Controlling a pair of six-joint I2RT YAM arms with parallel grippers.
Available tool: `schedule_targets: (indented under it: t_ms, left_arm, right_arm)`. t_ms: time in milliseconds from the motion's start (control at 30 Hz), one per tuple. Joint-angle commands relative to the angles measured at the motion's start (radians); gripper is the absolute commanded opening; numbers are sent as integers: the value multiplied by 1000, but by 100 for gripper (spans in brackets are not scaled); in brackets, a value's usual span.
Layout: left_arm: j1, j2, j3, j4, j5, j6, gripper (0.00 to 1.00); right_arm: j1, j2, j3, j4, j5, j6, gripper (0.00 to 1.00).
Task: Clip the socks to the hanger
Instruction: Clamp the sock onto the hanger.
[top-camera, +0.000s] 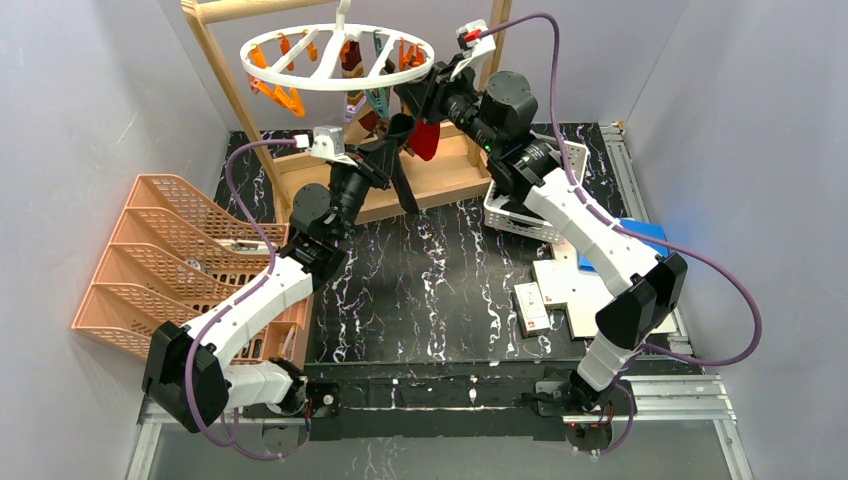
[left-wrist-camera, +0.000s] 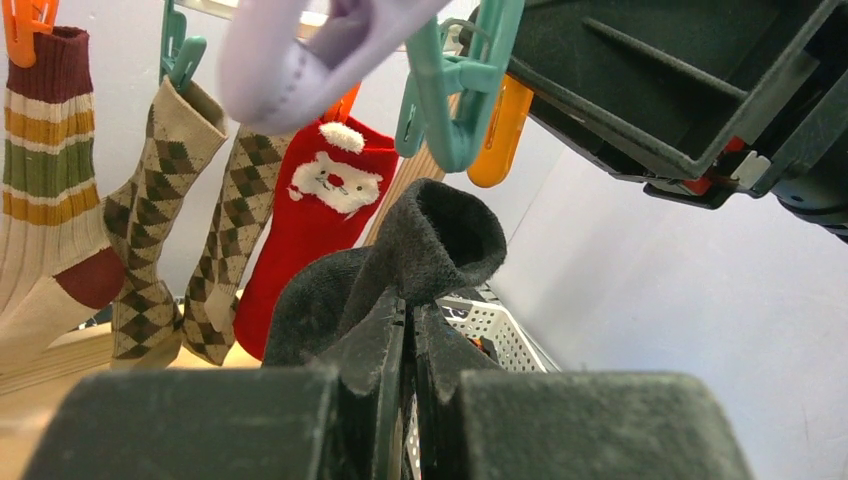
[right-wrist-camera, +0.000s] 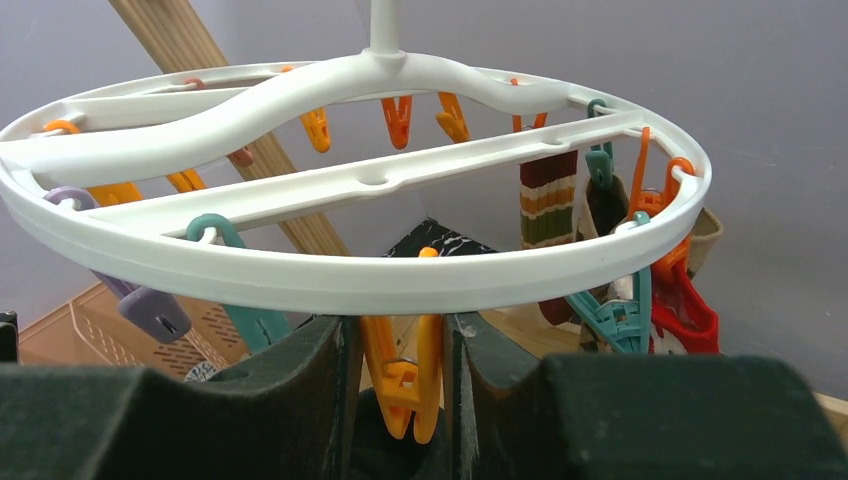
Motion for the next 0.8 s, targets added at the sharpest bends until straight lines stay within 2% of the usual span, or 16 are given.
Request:
schedule_targets:
  t_ms: [0,767]
  left_arm:
    - [-2,-11,36,32,-55,-15,0]
    - [-2,-25,51,-3,-93,-41,0]
  right_arm:
    - [12,-28,-7,71,42,-26,1]
    - [44,-28,-26,81,118,-69,1]
